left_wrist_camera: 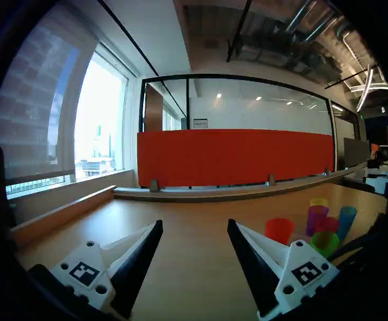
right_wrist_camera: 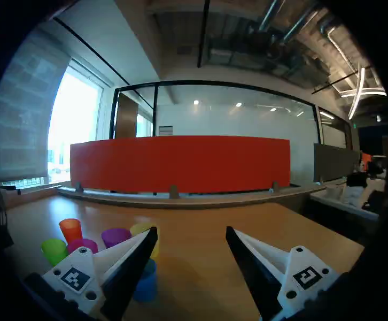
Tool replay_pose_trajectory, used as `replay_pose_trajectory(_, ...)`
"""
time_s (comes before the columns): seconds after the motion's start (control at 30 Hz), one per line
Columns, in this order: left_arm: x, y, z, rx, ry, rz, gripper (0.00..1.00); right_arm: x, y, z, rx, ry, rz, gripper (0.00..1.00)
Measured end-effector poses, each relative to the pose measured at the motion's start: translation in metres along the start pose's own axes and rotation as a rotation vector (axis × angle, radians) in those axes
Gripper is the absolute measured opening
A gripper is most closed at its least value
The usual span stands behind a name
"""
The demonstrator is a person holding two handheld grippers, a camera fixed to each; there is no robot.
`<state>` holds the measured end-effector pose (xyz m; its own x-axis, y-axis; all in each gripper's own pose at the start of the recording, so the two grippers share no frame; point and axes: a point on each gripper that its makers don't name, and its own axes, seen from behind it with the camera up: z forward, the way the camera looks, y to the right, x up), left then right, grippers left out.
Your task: Pour water
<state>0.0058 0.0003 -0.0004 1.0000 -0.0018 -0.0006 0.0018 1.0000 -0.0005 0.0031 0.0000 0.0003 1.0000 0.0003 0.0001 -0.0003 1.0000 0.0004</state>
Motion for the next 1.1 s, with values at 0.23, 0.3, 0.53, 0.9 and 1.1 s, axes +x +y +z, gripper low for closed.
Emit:
replay_pose_trajectory(0.23,0.051,0.007,-0.002,-0.020,0.004,-0.008,0.90,0.038,-0.001,0.000,0.004,0.000,-0.004,0.99)
replay_pose_trajectory(0.3,0.065,0.011,-0.003,-0.029,0.003,-0.003,0.90,0.051,-0.001,0.000,0.005,0.002,-0.004,0.99)
replay_pose_trajectory(0.53,0.113,0.022,-0.002,-0.056,-0.005,0.020,0.90,0.095,0.000,-0.005,0.000,-0.010,0.012,0.99)
replay_pose_trajectory(0.9,0.146,0.049,0.000,-0.132,-0.051,0.054,0.90,0.130,0.001,-0.009,0.008,-0.053,0.007,0.99)
replay_pose_trajectory(1.1,0.145,0.066,-0.001,-0.197,-0.091,0.102,0.90,0.131,-0.004,-0.011,0.051,-0.099,-0.031,0.99)
